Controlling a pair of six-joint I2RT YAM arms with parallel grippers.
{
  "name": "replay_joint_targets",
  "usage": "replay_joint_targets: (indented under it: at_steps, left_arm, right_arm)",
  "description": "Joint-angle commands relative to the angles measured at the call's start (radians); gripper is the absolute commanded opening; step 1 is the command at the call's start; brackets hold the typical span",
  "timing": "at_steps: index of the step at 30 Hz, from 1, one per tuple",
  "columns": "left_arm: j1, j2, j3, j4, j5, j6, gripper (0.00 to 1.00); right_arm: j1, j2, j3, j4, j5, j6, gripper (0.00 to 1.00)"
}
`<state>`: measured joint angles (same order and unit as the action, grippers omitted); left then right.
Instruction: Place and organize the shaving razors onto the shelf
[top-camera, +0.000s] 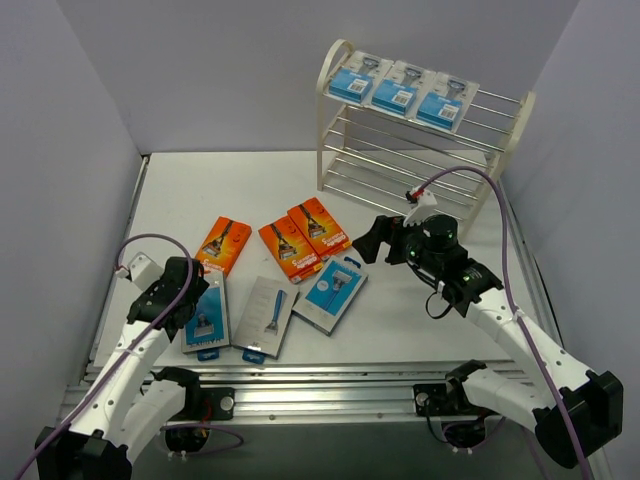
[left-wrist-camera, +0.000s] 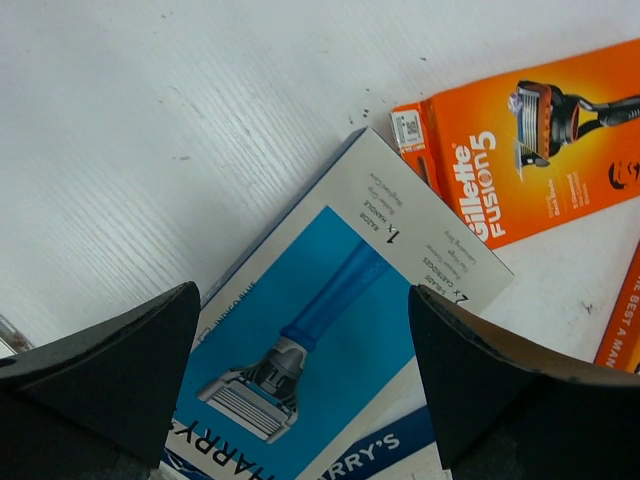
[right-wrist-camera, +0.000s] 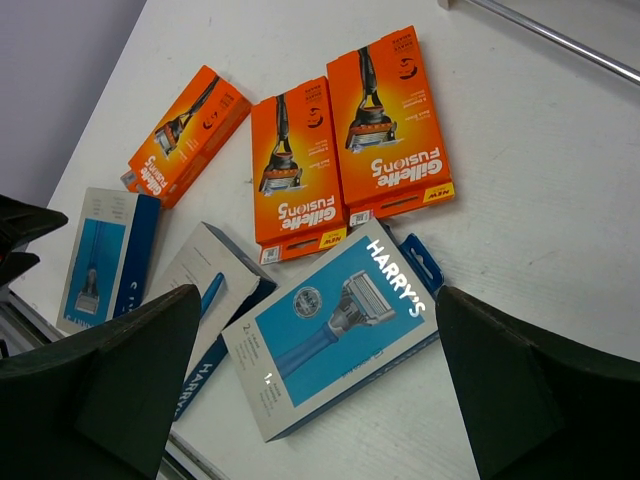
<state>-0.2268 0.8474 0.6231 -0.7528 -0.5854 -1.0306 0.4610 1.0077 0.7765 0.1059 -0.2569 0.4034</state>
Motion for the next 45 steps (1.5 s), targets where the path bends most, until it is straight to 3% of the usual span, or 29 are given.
replay_joint_targets:
  at_steps: [1, 7, 17, 27, 45]
  left_arm:
    - [0.007, -0.031, -0.02, 0.029, -0.126, -0.054, 0.94]
    - [0.041, 0.017, -0.037, 0.095, -0.162, -0.063, 0.94]
    - [0.147, 0.116, -0.112, 0.337, -0.034, 0.029, 0.94]
    - [0.149, 0.07, -0.183, 0.451, 0.073, 0.05, 0.94]
    - [0.144, 0.262, -0.155, 0.684, 0.311, 0.055, 0.94]
  right_arm:
    - [0.008, -0.012, -0.009, 0.049, -0.013, 0.009, 1.0]
    - [0.008, -0.008, -0.011, 0.051, -0.001, 0.008, 1.0]
    - [0.008, 0.005, -0.005, 0.038, 0.022, 0.005, 1.0]
    - [0.007, 0.026, 0.001, 0.029, 0.028, 0.005, 1.0]
    - [0.008, 0.029, 0.003, 0.02, 0.048, 0.002, 1.0]
